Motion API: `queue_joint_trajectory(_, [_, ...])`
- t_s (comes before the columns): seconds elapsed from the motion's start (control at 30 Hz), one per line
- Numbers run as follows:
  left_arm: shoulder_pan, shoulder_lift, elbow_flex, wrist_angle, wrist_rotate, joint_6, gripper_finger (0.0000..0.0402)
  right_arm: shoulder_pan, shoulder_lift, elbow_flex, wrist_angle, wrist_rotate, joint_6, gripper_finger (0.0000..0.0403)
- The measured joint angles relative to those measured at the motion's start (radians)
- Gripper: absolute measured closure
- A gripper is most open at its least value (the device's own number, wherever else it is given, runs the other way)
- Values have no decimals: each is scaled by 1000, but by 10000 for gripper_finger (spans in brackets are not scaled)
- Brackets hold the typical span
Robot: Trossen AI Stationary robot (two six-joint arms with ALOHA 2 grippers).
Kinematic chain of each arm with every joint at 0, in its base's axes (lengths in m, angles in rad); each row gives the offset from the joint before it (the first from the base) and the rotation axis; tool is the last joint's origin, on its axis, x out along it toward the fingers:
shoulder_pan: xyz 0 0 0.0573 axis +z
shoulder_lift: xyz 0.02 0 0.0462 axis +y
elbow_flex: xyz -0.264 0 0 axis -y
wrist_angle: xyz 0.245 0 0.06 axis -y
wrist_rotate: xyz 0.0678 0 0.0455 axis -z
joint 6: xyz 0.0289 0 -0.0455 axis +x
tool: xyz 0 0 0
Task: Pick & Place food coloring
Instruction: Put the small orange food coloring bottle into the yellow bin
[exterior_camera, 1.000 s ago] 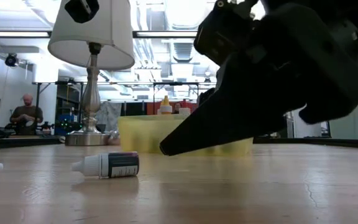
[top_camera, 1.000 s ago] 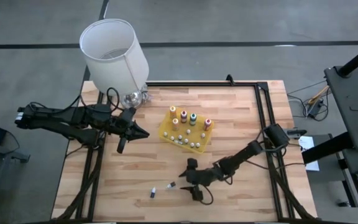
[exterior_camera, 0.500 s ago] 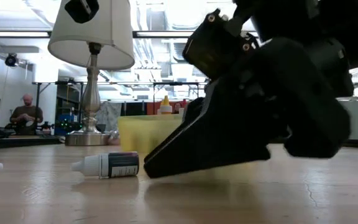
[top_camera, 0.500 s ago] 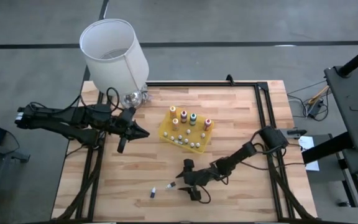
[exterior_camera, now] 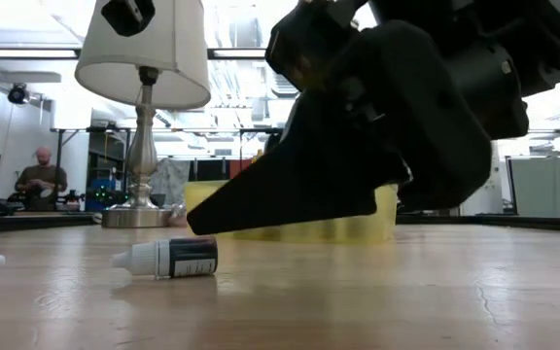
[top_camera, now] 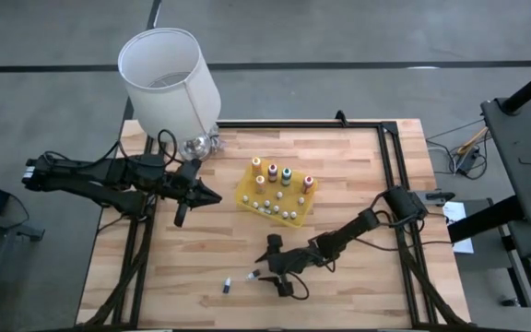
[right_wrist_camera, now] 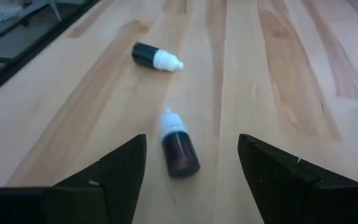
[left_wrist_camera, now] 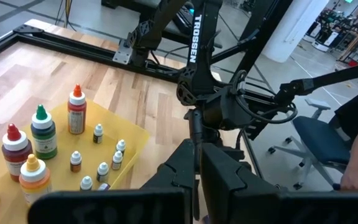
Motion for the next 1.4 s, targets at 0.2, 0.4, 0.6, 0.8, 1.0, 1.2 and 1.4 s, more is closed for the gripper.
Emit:
queue_joint_trajectory(0.2, [0,0,0,0,0,-1,401,-3,0,0,-2,-14,-3,162])
queue_joint_trajectory(0.4, [0,0,0,1,0,1,401,-8,0,-3,-3,-17,-26,163])
queue_joint_trajectory(0.6, [0,0,0,8,-2,2,401,-9,0,1,-2,-17,-27,168])
queue_joint_trajectory(0.8, [0,0,0,16,-3,2,401,-8,0,1,-7,-86,-27,168])
queue_joint_trajectory(1.0, [0,0,0,30,-3,2,401,-8,1,2,-16,-87,-45,170])
queue_joint_trajectory(1.2, [0,0,0,43,-3,3,401,-10,1,2,-49,-87,-48,173])
queue_joint_trajectory(1.4, [0,0,0,43,-6,2,401,-13,2,5,-73,-87,-60,173])
